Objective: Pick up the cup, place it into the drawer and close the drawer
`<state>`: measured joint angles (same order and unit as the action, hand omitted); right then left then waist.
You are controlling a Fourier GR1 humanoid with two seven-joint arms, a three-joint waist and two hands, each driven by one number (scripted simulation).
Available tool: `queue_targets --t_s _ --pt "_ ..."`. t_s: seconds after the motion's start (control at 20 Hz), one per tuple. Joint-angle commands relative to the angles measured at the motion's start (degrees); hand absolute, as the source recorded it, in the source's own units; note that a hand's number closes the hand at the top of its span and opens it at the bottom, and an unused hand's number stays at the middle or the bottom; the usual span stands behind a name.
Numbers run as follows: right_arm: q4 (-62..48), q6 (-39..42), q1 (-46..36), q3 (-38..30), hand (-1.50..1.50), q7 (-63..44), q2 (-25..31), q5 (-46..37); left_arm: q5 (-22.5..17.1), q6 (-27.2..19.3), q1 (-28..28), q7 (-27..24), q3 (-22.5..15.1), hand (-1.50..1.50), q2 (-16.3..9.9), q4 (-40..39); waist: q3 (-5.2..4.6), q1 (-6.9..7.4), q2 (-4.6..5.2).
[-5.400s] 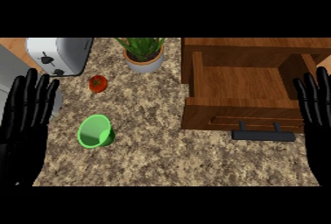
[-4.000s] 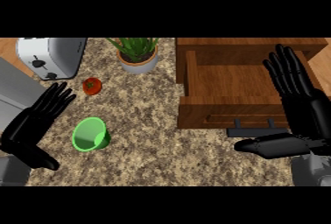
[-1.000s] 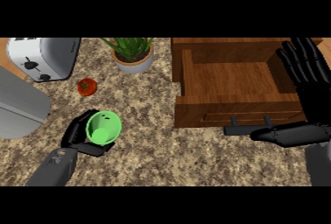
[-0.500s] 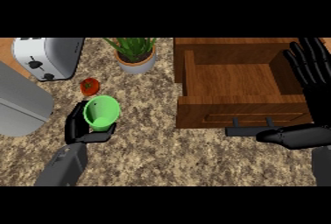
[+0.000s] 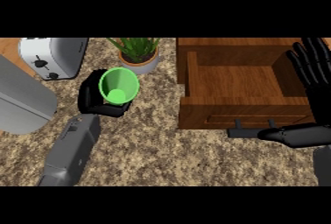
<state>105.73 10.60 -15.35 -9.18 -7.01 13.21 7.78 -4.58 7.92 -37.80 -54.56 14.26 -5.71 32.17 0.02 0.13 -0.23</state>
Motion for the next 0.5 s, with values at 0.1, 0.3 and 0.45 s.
queue_targets --t_s 0.1,0.3,0.45 --pt "2.13 -1.35 0.69 0.88 -1.50 -1.56 -0.67 -1.39 -0.03 -1.99 -5.53 12.03 -4.50 1.50 4.65 11.25 0.03 0.31 -0.24" --pt "0.34 0.26 4.17 1.38 -1.50 3.56 -1.71 -2.05 -0.74 -7.66 -9.16 21.95 -8.77 1.50 5.61 17.46 0.03 0.12 -0.14" --pt "0.17 -0.10 0.52 0.94 -1.50 -0.06 -0.86 -0.69 -3.92 -13.78 -16.17 29.96 -12.52 1.50 5.66 19.84 0.02 -0.23 -0.22"
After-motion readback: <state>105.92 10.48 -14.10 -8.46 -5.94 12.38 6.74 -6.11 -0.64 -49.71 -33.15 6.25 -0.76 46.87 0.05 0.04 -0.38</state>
